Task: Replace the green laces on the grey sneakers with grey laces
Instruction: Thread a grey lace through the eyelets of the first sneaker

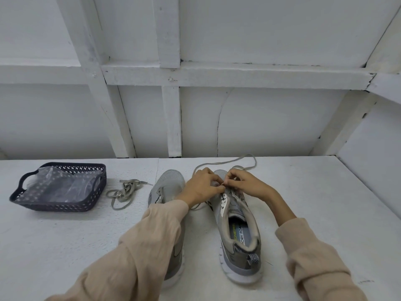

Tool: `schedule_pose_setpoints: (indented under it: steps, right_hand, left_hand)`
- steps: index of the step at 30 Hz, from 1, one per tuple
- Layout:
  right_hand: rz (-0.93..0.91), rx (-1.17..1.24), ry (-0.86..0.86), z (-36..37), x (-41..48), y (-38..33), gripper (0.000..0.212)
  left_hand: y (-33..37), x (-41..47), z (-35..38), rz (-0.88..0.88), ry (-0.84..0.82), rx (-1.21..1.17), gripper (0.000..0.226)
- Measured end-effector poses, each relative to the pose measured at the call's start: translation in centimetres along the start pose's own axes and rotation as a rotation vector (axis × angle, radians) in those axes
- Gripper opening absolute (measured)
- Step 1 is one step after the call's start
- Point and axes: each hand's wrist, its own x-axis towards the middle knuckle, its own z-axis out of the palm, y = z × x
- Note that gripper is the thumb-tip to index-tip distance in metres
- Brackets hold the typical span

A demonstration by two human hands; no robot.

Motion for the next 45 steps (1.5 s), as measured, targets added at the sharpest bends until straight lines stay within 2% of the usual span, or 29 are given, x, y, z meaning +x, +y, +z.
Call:
schedule_pose_setpoints:
  steps: [5, 8, 12, 14, 17, 23, 27, 30, 36, 41, 45]
  right_hand:
    - [0.054, -0.042, 0.056, -0.6, 0.1, -0.1, 0.006]
    - [0.092, -0.076, 0.123, -1.2, 0.0, -0.2, 0.019]
    - [0.062, -0.332, 0.206, -1.2, -0.2, -0.6, 0.012]
    - [0.054, -0.416, 0.16, -0.9, -0.5, -1.4, 0.009]
    - [0.144, -0.549, 0.08, 0.2, -0.6, -2.5, 0.009]
    - [0.115, -0.883, 0.185, 2.9, 0.0, -2.7, 0.006]
    - [0.113, -1.011, 0.215, 3.4, 0.3, -3.1, 0.022]
    - [0.098, -1.062, 0.204, 3.3, 0.4, -3.4, 0.023]
    - [0.043, -0.98, 0.247, 2.6, -0.1, -2.8, 0.01]
    - [0.054, -0.676, 0.277, 2.4, -0.4, -1.9, 0.011]
    - [0.084, -0.328, 0.373, 2.3, -0.1, -0.9, 0.025]
  left_hand:
    - [0.0, 0.0, 0.0, 0.065, 0.024, 0.098, 0.026]
    - [-0.1, 0.2, 0.1, 0.082, 0.034, 0.113, 0.025]
    - [-0.2, 0.2, 0.2, 0.084, 0.043, 0.115, 0.024]
    - [-0.2, 0.2, 0.2, 0.076, 0.044, 0.117, 0.024]
    - [-0.3, 0.3, 0.3, 0.072, 0.045, 0.116, 0.024]
    - [-0.3, 0.2, 0.3, 0.068, 0.044, 0.117, 0.024]
    - [-0.4, 0.2, 0.2, 0.068, 0.049, 0.123, 0.023]
    - [-0.4, 0.1, 0.2, 0.058, 0.048, 0.127, 0.023]
    - [-0.3, 0.2, 0.1, 0.054, 0.073, 0.13, 0.02]
    - [0.2, 0.2, 0.1, 0.053, 0.132, 0.208, 0.021]
    - [0.6, 0.2, 0.3, 0.053, 0.16, 0.261, 0.022]
